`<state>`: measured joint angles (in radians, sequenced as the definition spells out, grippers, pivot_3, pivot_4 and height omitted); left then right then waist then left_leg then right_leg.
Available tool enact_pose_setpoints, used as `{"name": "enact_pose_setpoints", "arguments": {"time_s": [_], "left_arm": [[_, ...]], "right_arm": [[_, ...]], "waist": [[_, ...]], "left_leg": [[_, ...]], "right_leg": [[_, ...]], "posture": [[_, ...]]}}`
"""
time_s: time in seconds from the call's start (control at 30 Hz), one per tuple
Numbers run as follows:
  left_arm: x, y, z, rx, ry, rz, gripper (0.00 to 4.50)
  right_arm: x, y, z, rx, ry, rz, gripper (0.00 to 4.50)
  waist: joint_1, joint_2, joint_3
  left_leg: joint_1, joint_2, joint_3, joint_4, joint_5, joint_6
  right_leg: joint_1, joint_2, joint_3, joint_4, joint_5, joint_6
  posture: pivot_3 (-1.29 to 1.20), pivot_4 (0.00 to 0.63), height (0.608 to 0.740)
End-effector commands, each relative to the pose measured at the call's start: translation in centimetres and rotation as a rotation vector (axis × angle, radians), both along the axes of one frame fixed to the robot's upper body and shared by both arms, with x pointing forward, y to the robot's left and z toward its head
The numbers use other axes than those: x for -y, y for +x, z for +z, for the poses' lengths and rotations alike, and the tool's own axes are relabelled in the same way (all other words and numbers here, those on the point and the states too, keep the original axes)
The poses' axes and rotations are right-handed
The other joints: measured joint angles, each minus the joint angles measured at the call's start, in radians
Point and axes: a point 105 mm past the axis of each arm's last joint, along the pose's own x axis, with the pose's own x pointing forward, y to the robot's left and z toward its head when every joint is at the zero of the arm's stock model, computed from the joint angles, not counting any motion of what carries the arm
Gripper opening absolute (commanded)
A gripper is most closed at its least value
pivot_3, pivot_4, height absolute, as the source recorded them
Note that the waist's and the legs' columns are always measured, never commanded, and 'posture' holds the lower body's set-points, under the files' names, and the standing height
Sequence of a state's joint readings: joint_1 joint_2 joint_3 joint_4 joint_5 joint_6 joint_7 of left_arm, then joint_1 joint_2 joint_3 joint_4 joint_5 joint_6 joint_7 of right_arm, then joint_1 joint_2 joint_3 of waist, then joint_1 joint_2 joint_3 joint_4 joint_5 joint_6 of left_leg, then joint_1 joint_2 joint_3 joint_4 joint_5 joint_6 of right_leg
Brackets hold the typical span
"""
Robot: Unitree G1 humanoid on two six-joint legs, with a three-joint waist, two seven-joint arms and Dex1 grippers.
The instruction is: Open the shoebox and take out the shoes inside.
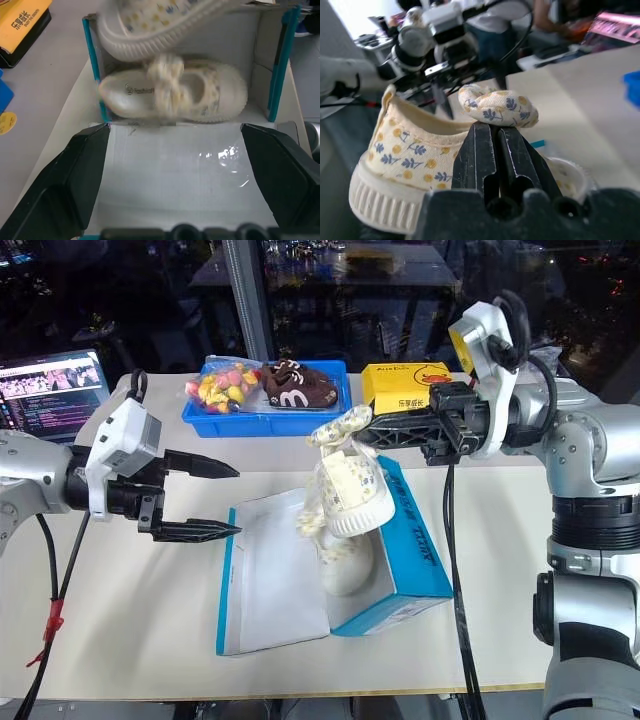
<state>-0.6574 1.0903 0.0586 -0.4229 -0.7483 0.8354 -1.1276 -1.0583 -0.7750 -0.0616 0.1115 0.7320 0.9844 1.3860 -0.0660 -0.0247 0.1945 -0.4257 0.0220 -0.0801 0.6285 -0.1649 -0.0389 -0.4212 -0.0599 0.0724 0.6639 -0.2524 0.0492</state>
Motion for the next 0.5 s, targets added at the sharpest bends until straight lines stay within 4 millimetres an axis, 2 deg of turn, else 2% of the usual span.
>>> {"name": "enact_pose_setpoints", "arguments": {"time_s": [0.03,0.3,0.33,0.43,0.5], "left_arm": [[0.1,-0.3,0.9,0.047,0.001,-0.007,4.5],[0.1,-0.2,0.9,0.047,-0.002,-0.006,4.5],[0.1,-0.2,0.9,0.047,-0.002,-0.006,4.5],[0.0,-0.3,1.0,0.045,0.001,-0.007,4.5],[0.0,-0.3,1.1,0.044,0.001,-0.007,4.5]], "right_arm": [[1.6,-0.5,4.3,0.165,0.087,-0.054,0.04],[3.3,0.0,5.2,0.291,0.021,-0.186,0.04],[3.9,0.5,5.0,0.317,-0.024,-0.24,0.04],[7.4,3.0,2.2,0.411,-0.317,-0.46,0.04],[9.4,4.2,0.5,0.44,-0.476,-0.547,0.04]], "waist": [[0.0,0.0,0.0],[-0.002,0.0,0.0],[-0.002,0.0,0.0],[0.002,0.0,0.0],[0.007,0.0,0.0]], "left_leg": [[0.0,0.0,0.0,0.0,0.0,0.0],[0.0,0.0,0.0,0.0,0.0,0.0],[0.0,0.0,0.0,0.0,0.0,0.0],[0.0,0.0,0.0,0.0,0.0,0.0],[0.0,0.0,0.0,0.0,0.0,0.0]], "right_leg": [[0.0,0.0,0.0,0.0,0.0,0.0],[0.0,0.0,0.0,0.0,-0.001,0.001],[0.0,0.0,0.0,0.0,-0.001,0.001],[0.0,0.0,0.0,-0.001,-0.002,0.003],[0.0,0.0,0.0,-0.001,-0.002,0.003]], "posture": [[0.0,0.15,0.74],[0.0,0.15,0.74],[0.0,0.15,0.74],[0.0,0.15,0.74],[0.0,0.15,0.74]]}}
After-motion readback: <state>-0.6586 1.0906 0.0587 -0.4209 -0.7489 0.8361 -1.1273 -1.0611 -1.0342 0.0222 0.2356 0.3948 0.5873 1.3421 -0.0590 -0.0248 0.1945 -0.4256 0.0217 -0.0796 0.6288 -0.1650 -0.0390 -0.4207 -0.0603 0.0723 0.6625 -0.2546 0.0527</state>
